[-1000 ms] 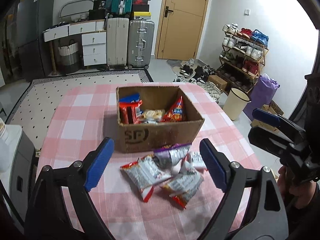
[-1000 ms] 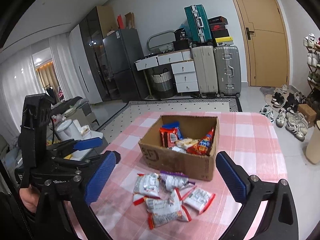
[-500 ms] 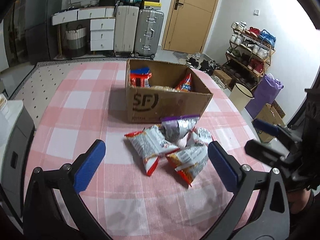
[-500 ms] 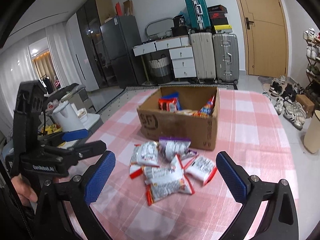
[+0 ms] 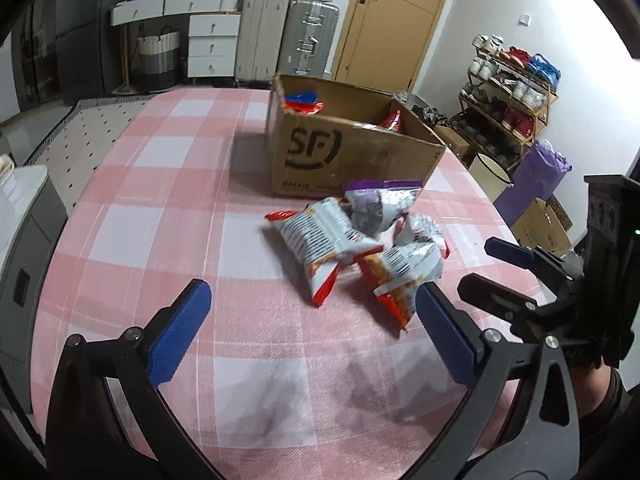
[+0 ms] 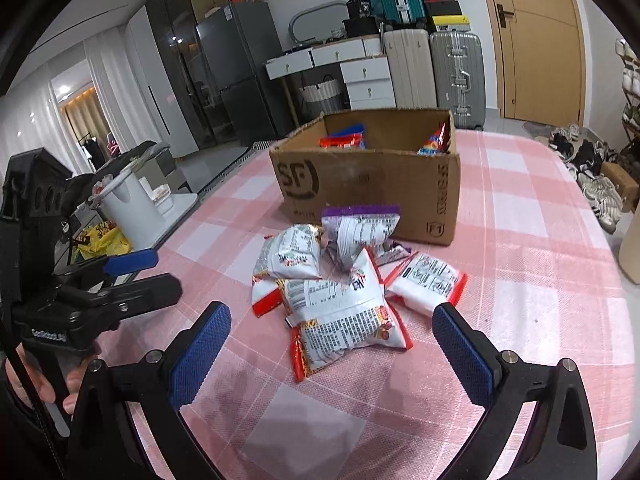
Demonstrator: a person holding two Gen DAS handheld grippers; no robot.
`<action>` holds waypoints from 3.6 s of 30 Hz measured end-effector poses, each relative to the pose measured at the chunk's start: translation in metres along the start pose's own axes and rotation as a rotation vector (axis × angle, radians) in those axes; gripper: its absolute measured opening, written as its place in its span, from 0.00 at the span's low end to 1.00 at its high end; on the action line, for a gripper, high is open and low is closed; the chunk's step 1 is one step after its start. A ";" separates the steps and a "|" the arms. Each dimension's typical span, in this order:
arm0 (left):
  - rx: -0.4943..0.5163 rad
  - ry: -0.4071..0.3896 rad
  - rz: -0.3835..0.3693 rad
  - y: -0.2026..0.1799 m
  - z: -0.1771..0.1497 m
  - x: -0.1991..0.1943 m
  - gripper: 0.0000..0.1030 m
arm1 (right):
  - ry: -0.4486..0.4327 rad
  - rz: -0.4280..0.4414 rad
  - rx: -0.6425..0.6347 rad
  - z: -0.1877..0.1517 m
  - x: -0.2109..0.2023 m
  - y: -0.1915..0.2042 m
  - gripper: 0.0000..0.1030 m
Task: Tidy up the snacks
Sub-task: 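Withdraw both grippers from the box back toward the white chip bags, then grasp a white chip bag with the right gripper while the left gripper grasps another chip bag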
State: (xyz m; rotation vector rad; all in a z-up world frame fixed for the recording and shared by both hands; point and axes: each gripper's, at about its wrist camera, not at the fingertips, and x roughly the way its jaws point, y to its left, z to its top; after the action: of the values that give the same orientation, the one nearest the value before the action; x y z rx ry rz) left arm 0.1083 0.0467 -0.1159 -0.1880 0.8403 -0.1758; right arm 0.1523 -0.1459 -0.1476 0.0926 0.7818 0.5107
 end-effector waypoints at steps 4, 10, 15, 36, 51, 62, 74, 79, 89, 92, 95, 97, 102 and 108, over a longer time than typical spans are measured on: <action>-0.025 0.007 0.011 0.011 -0.009 0.003 0.99 | 0.030 0.013 0.016 -0.004 0.014 -0.005 0.99; -0.035 0.019 0.008 0.015 -0.013 0.009 0.99 | 0.064 0.029 0.009 -0.004 0.037 -0.006 0.99; -0.029 0.024 0.004 0.013 -0.016 0.010 0.99 | 0.104 0.048 0.022 -0.003 0.060 -0.009 0.99; -0.051 0.038 0.005 0.017 -0.022 0.014 0.99 | 0.122 0.133 0.078 -0.014 0.076 -0.013 0.55; -0.027 0.041 0.024 0.008 -0.023 0.011 0.99 | 0.027 0.182 0.188 -0.027 0.021 -0.038 0.54; -0.004 0.080 0.042 0.007 -0.013 0.037 0.99 | -0.026 0.203 0.226 -0.036 -0.008 -0.050 0.54; -0.054 0.144 -0.041 0.013 0.016 0.086 0.99 | -0.024 0.169 0.236 -0.036 -0.010 -0.057 0.54; -0.142 0.165 -0.099 0.025 0.028 0.108 0.98 | -0.023 0.182 0.242 -0.036 -0.007 -0.058 0.54; -0.150 0.208 -0.091 0.019 0.042 0.139 0.98 | -0.020 0.186 0.265 -0.037 -0.003 -0.067 0.54; -0.153 0.225 -0.084 0.016 0.044 0.149 0.98 | -0.019 0.191 0.270 -0.038 -0.002 -0.069 0.54; -0.168 0.231 -0.097 0.017 0.047 0.154 0.94 | -0.017 0.191 0.268 -0.039 -0.002 -0.070 0.54; -0.177 0.238 -0.116 0.019 0.049 0.157 0.87 | -0.018 0.191 0.267 -0.039 -0.003 -0.070 0.54; -0.174 0.240 -0.130 0.018 0.054 0.162 0.67 | -0.026 0.192 0.275 -0.038 -0.005 -0.073 0.54; -0.109 0.261 -0.164 0.009 0.053 0.156 0.43 | -0.016 0.180 0.267 -0.038 -0.006 -0.071 0.54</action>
State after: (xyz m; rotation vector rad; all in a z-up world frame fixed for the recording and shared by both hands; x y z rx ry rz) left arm 0.2511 0.0249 -0.1958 -0.3418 1.0957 -0.3133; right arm 0.1514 -0.2144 -0.1893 0.4169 0.8271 0.5724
